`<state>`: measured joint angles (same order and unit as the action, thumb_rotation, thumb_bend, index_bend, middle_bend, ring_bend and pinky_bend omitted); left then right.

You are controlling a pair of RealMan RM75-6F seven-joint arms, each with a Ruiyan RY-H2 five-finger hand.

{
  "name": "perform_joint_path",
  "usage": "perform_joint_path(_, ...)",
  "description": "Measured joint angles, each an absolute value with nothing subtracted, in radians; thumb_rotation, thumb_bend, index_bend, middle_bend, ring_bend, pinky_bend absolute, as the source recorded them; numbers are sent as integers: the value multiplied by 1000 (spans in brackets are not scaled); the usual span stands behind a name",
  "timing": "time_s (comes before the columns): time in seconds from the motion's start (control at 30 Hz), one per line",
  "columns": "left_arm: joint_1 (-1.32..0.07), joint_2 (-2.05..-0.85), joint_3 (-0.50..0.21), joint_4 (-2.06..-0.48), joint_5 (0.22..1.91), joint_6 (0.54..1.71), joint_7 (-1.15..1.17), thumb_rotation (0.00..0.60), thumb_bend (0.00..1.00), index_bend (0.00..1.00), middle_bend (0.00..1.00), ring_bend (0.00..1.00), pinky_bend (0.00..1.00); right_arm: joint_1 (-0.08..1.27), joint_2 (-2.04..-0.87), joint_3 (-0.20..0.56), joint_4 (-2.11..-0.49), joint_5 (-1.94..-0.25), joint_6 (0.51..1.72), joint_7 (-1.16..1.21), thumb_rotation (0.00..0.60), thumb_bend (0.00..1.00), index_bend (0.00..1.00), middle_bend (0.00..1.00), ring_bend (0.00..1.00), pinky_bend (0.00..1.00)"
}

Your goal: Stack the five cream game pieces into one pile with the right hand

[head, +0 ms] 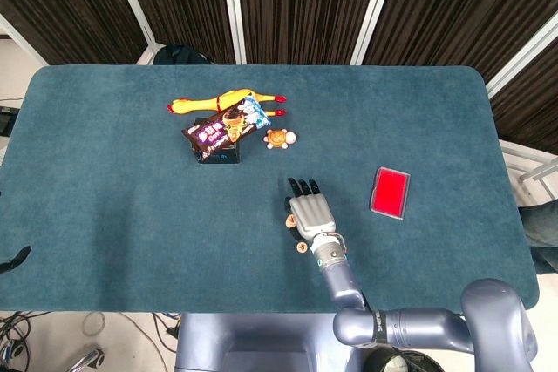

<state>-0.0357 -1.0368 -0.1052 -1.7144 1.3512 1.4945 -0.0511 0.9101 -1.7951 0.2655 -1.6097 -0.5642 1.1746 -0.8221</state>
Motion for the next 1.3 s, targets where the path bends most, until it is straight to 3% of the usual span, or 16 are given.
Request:
perform_joint_path(0.33,-34,-1036,-103,-1719,1354,1497,-51,600,162,147,0,0,71,841,-1706,186,-1773,-700,1235,-777,600,379,411,0,0,0)
perform_joint_path(0.73,-33,-1036,-103,-1721,1352,1497,-50,600,162,147,0,0,71,718,-1712,44,-1732,-927,1295,-653,600,379,386,0,0,0)
perform_joint_path(1.1,-32,-1035,-104,-1722,1350,1497,-53,600,162,147,0,0,71,690,-1777,52,-1672,-973,1287,-644,600,379,354,0,0,0)
perform_joint_path(1.3,-34,-1034,-104,-1720,1347,1492,-54,600,162,147,0,0,71,675,-1800,58,-1646,-986,1279,-652,600,379,392,0,0,0)
